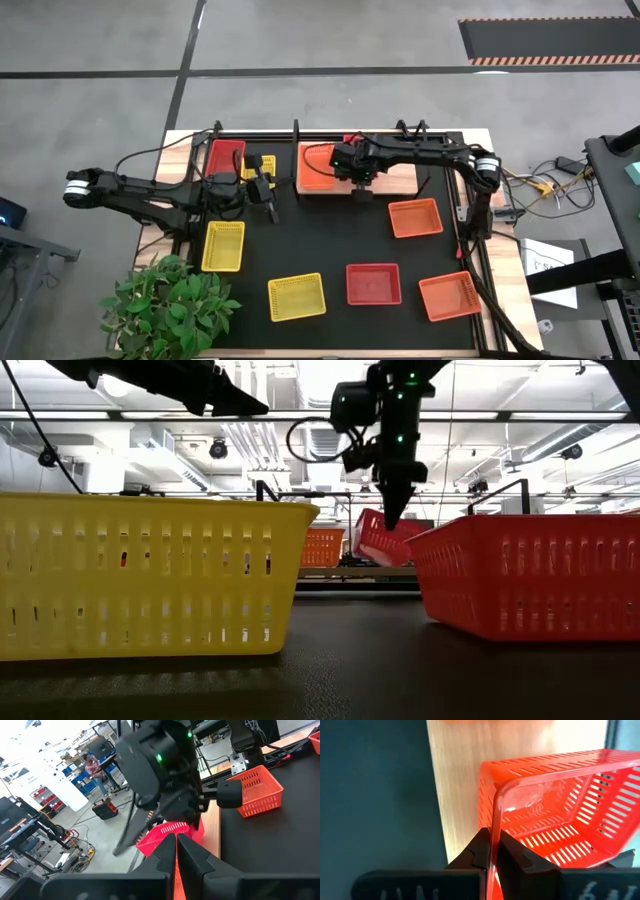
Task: Stack baskets on shelf by color
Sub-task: Put the middle red basket on the shelf
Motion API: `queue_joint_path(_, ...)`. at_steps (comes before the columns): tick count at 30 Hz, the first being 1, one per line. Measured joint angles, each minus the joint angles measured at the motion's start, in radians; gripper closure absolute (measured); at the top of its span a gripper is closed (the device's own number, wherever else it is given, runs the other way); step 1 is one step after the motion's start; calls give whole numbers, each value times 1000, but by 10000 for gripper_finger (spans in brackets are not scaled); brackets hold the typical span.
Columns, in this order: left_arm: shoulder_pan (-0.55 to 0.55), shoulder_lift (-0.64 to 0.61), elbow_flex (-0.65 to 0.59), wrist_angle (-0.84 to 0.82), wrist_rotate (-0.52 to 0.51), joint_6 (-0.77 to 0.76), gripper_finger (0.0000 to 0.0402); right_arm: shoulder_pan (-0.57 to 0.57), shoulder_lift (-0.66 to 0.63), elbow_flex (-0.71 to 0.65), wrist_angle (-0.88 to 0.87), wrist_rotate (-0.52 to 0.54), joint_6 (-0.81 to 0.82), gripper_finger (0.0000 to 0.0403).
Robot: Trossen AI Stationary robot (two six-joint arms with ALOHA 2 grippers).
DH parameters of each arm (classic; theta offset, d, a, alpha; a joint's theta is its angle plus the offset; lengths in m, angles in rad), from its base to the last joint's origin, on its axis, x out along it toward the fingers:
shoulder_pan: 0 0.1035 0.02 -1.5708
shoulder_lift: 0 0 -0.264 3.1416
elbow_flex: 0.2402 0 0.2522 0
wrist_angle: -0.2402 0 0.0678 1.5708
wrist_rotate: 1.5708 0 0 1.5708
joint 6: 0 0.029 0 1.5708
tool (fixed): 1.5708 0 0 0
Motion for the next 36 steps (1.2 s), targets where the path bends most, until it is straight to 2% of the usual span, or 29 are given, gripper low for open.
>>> queue_joint_path(12, 0, 0, 0, 0, 0, -2, 402, 1, 39, 0, 1, -2, -9, 385)
queue_joint_path(20, 0, 0, 0, 0, 0, -8, 402, 2, 34, 19, -26, -22, -8, 312)
queue_joint_path(26, 0, 0, 0, 0, 0, -8, 402, 2, 27, 127, -187, -23, 17, 277)
queue_joint_path(30, 0, 0, 0, 0, 0, -8, 402, -28, 14, 161, -251, -21, -15, 291)
queue_joint_path(36, 0, 0, 0, 0, 0, -8, 402, -156, 6, 161, -182, -20, -60, 367)
